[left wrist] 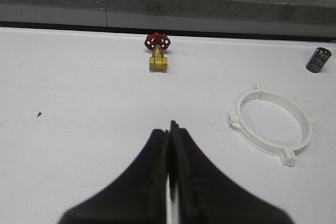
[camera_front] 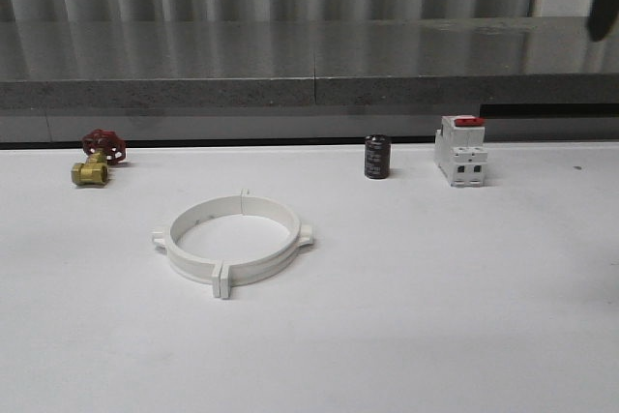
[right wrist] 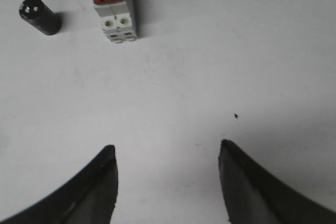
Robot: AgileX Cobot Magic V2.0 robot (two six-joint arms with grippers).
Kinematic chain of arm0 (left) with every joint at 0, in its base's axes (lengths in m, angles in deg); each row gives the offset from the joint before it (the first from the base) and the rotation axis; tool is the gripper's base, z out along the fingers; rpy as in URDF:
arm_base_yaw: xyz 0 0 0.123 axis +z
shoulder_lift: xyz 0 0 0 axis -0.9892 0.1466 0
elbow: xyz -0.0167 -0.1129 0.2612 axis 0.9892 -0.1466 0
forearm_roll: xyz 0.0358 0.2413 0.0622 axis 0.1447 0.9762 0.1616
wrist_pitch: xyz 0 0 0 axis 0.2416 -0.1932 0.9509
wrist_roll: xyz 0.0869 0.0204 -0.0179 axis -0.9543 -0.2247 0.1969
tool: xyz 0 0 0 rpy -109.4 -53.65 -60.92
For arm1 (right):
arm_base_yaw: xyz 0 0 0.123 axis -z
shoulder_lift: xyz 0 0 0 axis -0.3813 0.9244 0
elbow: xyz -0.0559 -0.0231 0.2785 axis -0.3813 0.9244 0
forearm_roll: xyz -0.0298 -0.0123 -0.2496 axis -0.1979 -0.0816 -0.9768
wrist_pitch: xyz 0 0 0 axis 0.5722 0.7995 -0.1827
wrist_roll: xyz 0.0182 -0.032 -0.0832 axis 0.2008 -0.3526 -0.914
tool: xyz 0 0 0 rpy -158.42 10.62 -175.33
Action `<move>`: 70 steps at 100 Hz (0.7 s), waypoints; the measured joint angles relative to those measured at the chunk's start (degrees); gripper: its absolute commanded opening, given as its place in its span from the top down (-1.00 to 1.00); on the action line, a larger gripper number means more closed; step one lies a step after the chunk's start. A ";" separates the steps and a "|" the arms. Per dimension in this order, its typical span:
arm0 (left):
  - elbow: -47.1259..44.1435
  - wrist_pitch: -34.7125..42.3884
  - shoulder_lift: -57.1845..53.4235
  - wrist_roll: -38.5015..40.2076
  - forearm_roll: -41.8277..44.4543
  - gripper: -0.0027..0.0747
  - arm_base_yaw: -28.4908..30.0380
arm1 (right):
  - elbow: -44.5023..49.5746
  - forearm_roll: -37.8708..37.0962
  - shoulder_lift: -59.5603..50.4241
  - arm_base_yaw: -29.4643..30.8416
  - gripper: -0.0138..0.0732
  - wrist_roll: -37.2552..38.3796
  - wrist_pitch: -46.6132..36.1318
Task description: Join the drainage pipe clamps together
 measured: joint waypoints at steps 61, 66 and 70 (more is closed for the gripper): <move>0.00 0.00 0.00 0.00 0.00 0.98 0.00 | 24.26 7.83 -39.13 3.82 -0.32 -9.84 7.65; 0.00 0.00 0.00 0.00 0.00 0.98 0.00 | 24.79 7.83 -40.81 3.82 -0.32 -9.84 7.81; 0.00 0.00 0.00 0.00 0.00 0.98 0.00 | 24.91 7.83 -41.82 3.82 -0.29 -9.86 8.06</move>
